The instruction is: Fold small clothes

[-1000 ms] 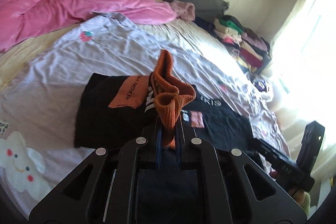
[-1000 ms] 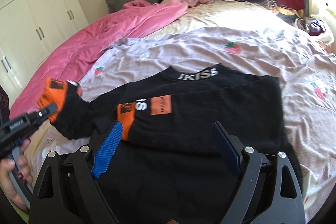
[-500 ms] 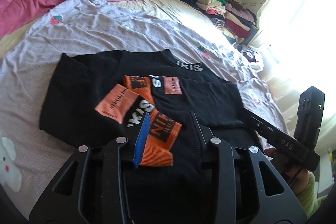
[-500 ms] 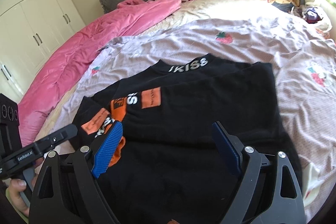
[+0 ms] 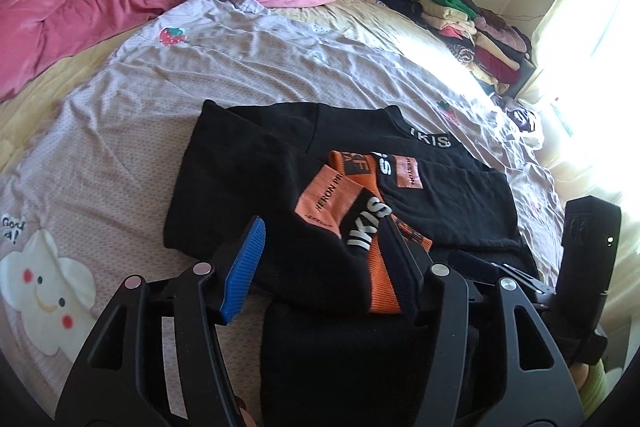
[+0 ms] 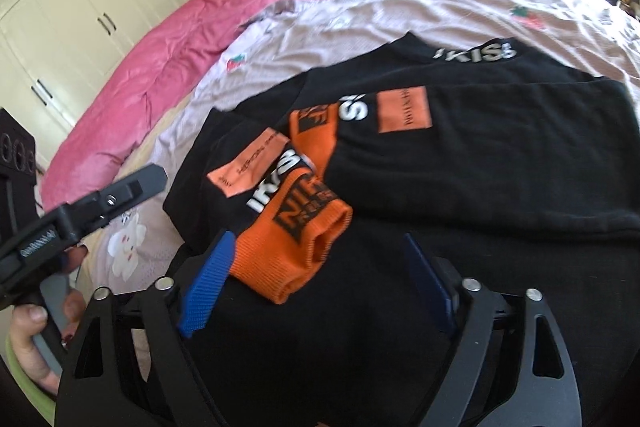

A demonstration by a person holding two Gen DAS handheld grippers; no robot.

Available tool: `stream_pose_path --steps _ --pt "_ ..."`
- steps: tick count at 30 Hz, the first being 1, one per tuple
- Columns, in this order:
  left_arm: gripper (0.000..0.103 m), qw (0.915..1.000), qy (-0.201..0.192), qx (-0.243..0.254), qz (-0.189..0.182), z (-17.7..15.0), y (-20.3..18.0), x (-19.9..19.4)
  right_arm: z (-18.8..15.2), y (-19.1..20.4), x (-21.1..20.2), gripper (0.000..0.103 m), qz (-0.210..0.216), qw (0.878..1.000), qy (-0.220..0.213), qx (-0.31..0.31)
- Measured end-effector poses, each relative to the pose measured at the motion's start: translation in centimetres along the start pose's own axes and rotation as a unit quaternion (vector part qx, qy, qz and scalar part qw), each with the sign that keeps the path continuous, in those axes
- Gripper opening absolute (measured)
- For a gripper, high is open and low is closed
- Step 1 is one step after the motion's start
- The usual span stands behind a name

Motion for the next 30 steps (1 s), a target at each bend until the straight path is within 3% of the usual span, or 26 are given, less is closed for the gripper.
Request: stream_pose_path --steps 4,7,9,13,22,30 --pt "0.055 0.9999 -0.005 -0.01 -0.006 0.1 0.8 -0.2 0.0 0.4 1.5 0.072 -0.007 1.0 0.009 0.001" --pt "0.057 0.9998 -0.007 -0.015 -0.005 0.1 1.4 -0.2 0.0 0.2 2.3 0.059 -0.005 1.0 0.014 0.007" --pt "0.057 0.9997 -0.007 -0.021 -0.006 0.0 1.8 -0.2 0.1 0.2 2.8 0.046 -0.006 1.0 0.016 0.006" --pt "0.057 0.9995 -0.008 -0.03 -0.007 0.1 2.5 -0.2 0.3 1.1 3.5 0.006 0.018 0.999 0.025 -0.01" --pt "0.057 0.9992 -0.006 -0.038 -0.012 0.2 3.0 -0.2 2.2 2.3 -1.2 0.005 0.027 0.998 -0.052 -0.04" --pt "0.059 0.9993 -0.014 -0.033 -0.01 0.2 2.6 -0.8 5.3 -0.2 -7.2 0.005 -0.015 0.991 -0.129 -0.042"
Point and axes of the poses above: each gripper's, at about its wrist camera, not at the fingertips, and x roughly the way its jaws point, y to its left, z to its top, the point moved 5 cm from there along x, roughly the way its jaws point, and after that the axes turned 7 degrees about y, right-handed, at the moved point
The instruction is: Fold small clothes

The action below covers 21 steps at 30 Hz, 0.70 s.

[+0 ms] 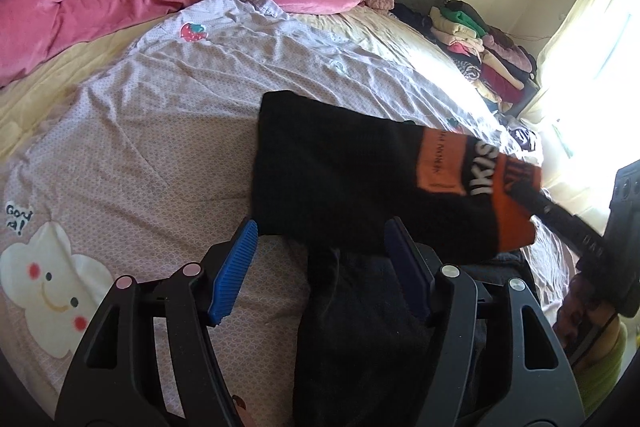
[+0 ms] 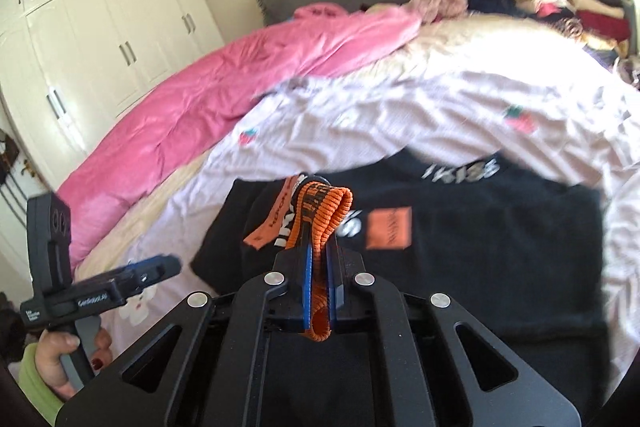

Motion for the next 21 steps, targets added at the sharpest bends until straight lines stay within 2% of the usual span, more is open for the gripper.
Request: stream_pose_path --steps 8,15,21 --pt "0.06 1.0 0.001 0.003 -0.002 0.0 -0.4 -0.2 1.4 -5.0 -3.2 0.005 -0.05 0.998 -0.034 0.022" --pt "0.06 0.9999 0.006 0.008 0.0 -0.1 -0.8 0.1 1.3 -8.8 -3.9 0.005 -0.085 0.995 -0.037 0.042" --pt "0.06 0.9997 0.014 0.018 0.003 -0.4 -1.5 0.6 0.9 -10.2 -4.0 0.005 -0.103 0.993 -0.038 0.045"
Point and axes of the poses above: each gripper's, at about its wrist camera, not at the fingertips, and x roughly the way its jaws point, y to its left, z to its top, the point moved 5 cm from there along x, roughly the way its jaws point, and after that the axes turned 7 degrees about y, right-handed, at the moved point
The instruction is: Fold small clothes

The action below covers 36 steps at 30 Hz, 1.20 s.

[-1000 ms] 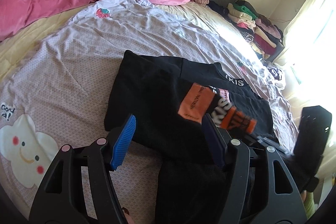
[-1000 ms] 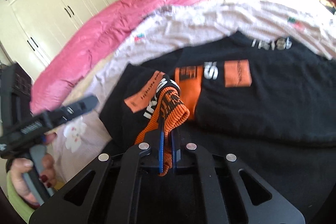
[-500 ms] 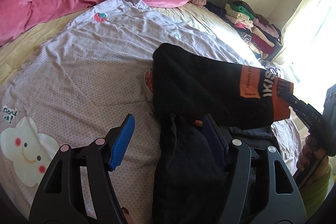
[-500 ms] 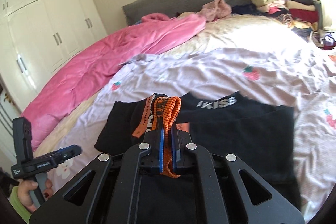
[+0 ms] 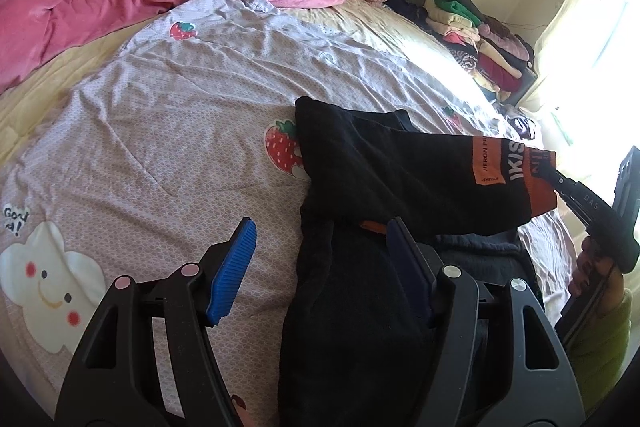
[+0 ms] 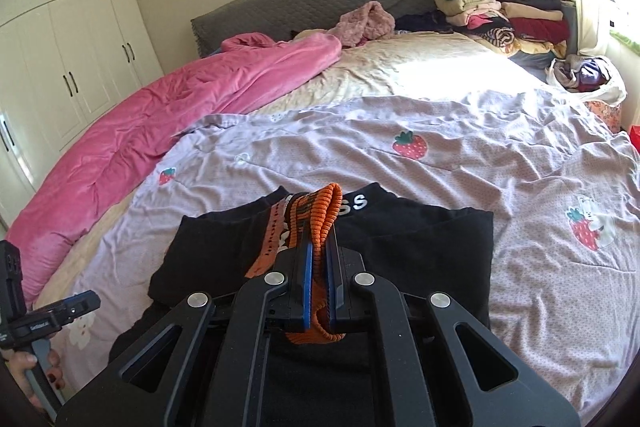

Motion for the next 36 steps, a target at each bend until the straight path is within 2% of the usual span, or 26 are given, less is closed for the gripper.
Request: stream_pose_path --steps 11,12,13,14,15,21,24,26,28,34,36 --pt "0.06 0.9998 0.018 0.006 0.007 -0.5 -0.5 1.3 -1.5 -2.5 1.5 0.005 -0.057 0.998 0.02 0.011" --pt "0.06 0.9998 0.02 0.005 0.007 -0.5 -0.5 1.4 -1.6 -2.7 1.7 0.008 -0.065 0.998 0.022 0.014" --pt "0.06 0.9998 0.02 0.005 0.007 -0.6 -0.5 1.5 -1.8 -2.9 1.8 0.02 -0.077 0.997 0.02 0.017" --pt "0.06 0.9997 0.021 0.005 0.008 -0.6 -0.6 1.6 -1.9 -3.2 1.7 0.039 -0.088 0.996 0.016 0.02" --pt "0.06 0.9997 0.023 0.005 0.009 -0.6 -0.5 1.7 -2.1 -3.4 1.7 0.045 -0.09 0.996 0.012 0.024" --pt "0.06 0.9994 0.03 0.0 0.015 -0.3 -0.5 2.6 -3.4 -4.0 1.8 0.046 -0.084 0.996 0.027 0.029" --pt "0.049 0.9992 0.035 -0.002 0.019 0.1 -0.5 3.4 -4.0 -3.6 1.9 0.046 -0.076 0.996 0.037 0.02" --pt "0.038 0.999 0.042 -0.007 0.013 0.5 -0.6 4.1 -4.4 -3.1 2.2 0.046 -0.068 0.997 0.046 0.011" --pt "0.02 0.9985 0.051 -0.019 -0.006 1.1 -0.7 4.9 -4.8 -2.5 2.5 0.046 -0.061 0.997 0.053 0.004" --pt "0.018 0.9975 0.059 -0.037 -0.016 2.9 -1.2 7.2 -5.7 -0.4 4.1 0.046 -0.038 0.996 0.078 -0.01" --pt "0.017 0.9969 0.072 -0.03 0.01 2.9 -0.9 8.1 -5.8 0.0 4.6 0.046 -0.035 0.996 0.085 -0.016"
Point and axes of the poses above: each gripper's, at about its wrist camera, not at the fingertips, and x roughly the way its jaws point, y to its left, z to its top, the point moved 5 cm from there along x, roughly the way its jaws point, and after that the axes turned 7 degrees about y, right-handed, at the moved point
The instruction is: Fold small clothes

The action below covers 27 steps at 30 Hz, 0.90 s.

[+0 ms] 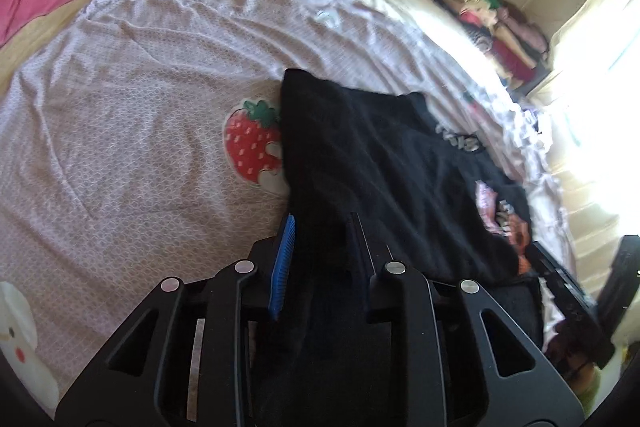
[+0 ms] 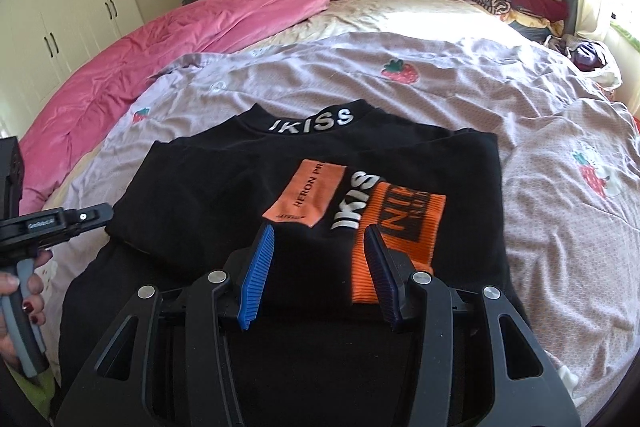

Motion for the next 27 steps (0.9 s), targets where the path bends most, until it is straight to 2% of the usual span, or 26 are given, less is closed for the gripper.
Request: stream_pose_path --steps 2,4,9,11,16,17,18,19,23,27 --pt "0.012 0.9998 0.011 0.002 0.014 -0.5 0.4 0.7 0.0 0.2 0.5 0.046 0.002 1.0 0.006 -0.001" --pt "0.012 0.9998 0.013 0.002 0.018 -1.0 0.8 1.0 0.0 0.0 0.8 0.046 0.0 1.0 0.01 -0.001" --pt "0.014 0.9999 0.012 -0.001 0.012 -2.0 1.6 1.2 -0.7 -2.3 2.6 0.046 -0.054 0.997 0.042 0.028" --pt "0.016 0.9999 0.011 0.0 0.01 -2.2 1.7 1.3 -0.9 -3.4 3.2 0.047 -0.043 0.997 0.047 0.051" --pt "0.018 0.9999 0.008 -0.004 0.008 -2.4 2.0 0.9 -0.9 -3.5 3.0 0.05 -0.052 0.996 0.046 0.048" --pt "0.017 0.9999 0.005 -0.003 0.01 -2.5 1.9 0.6 -0.9 -3.5 2.9 0.05 -0.051 0.996 0.044 0.049" --pt "0.012 1.0 0.001 -0.001 0.009 -2.6 1.7 0.2 -0.8 -3.5 2.5 0.051 -0.049 0.997 0.04 0.051" --pt "0.007 0.9999 -0.007 0.004 0.008 -2.5 1.4 -0.5 -0.9 -3.5 2.1 0.051 -0.047 0.997 0.034 0.051" --pt "0.007 0.9984 -0.043 0.032 0.018 -2.1 -0.1 -3.1 -0.3 -2.5 0.1 0.051 -0.033 0.999 -0.001 0.03" --pt "0.007 0.9965 -0.043 0.07 0.01 -1.3 -2.8 -3.3 0.4 -0.4 -0.1 0.051 -0.014 1.0 -0.006 0.0"
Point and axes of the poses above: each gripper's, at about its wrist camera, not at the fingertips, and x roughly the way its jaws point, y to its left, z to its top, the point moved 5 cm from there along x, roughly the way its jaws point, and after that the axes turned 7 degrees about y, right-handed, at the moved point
